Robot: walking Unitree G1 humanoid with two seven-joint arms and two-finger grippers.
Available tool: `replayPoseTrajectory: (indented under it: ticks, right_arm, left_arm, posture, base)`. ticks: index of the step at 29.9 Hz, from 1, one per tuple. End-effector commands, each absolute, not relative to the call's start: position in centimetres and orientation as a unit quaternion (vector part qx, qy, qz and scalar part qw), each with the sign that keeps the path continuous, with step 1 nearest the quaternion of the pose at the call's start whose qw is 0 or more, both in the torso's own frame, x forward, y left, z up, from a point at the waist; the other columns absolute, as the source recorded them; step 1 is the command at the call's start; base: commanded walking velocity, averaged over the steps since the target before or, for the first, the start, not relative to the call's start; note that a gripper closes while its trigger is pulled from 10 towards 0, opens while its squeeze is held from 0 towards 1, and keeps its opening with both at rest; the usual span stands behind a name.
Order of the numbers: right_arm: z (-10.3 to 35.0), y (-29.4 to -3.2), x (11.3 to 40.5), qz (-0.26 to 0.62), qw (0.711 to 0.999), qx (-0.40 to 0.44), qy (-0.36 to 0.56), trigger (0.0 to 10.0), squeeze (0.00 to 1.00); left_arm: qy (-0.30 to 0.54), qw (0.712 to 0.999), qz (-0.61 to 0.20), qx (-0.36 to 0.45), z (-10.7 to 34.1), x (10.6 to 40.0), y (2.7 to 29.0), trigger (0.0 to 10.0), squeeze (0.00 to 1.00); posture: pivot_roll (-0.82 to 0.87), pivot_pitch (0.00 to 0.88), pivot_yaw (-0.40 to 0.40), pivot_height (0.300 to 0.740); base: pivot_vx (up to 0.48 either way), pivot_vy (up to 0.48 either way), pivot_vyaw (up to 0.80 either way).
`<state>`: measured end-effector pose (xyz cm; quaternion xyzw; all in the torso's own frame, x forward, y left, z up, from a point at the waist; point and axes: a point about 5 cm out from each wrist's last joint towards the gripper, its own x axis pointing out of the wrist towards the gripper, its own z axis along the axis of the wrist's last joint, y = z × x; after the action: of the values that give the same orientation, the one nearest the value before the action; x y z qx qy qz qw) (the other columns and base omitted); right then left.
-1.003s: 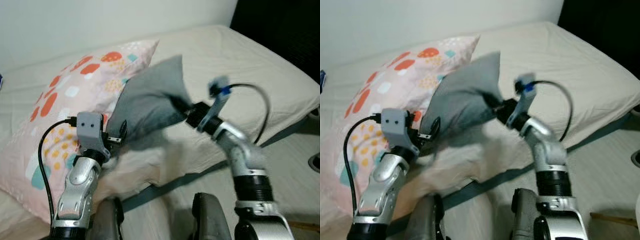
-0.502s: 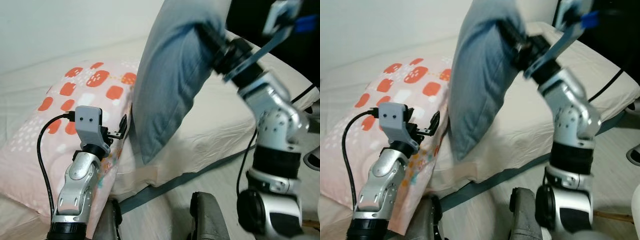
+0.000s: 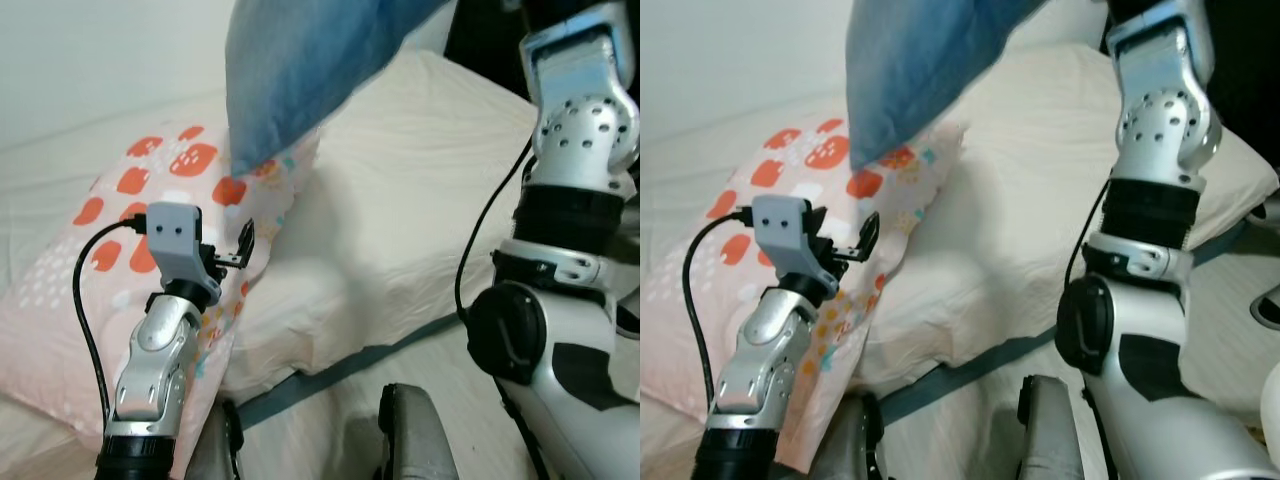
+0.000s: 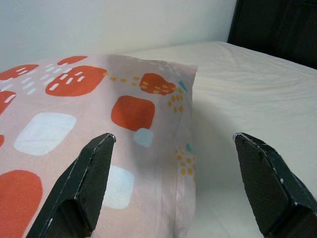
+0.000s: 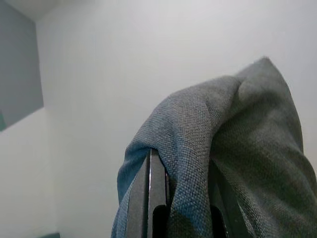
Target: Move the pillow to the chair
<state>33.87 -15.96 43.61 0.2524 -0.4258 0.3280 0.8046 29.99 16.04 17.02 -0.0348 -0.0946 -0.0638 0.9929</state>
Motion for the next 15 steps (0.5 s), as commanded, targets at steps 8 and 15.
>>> replayPoseTrajectory:
  ticks: [8, 15]
  right_arm:
    - [32.7, -17.3, 38.2, 0.235, 0.893, 0.280, -0.262, 0.0, 0.00]
    - [19.8, -19.1, 39.0, 0.073, 0.950, 0.303, -0.025, 0.0, 0.00]
  left_arm:
    - [-0.080, 0.995, -0.052, -0.035, 16.3, 29.7, 16.4, 10.0, 0.00]
    - [-0.077, 0.995, -0.057, -0.029, 16.2, 29.7, 16.2, 10.0, 0.00]
  posture:
    - [0.02, 0.134, 0.006, 0.559]
    - [0.03, 0.143, 0.013, 0.559]
  base:
    - [0.000, 0.000, 0.00]
    - [0.000, 0.000, 0.00]
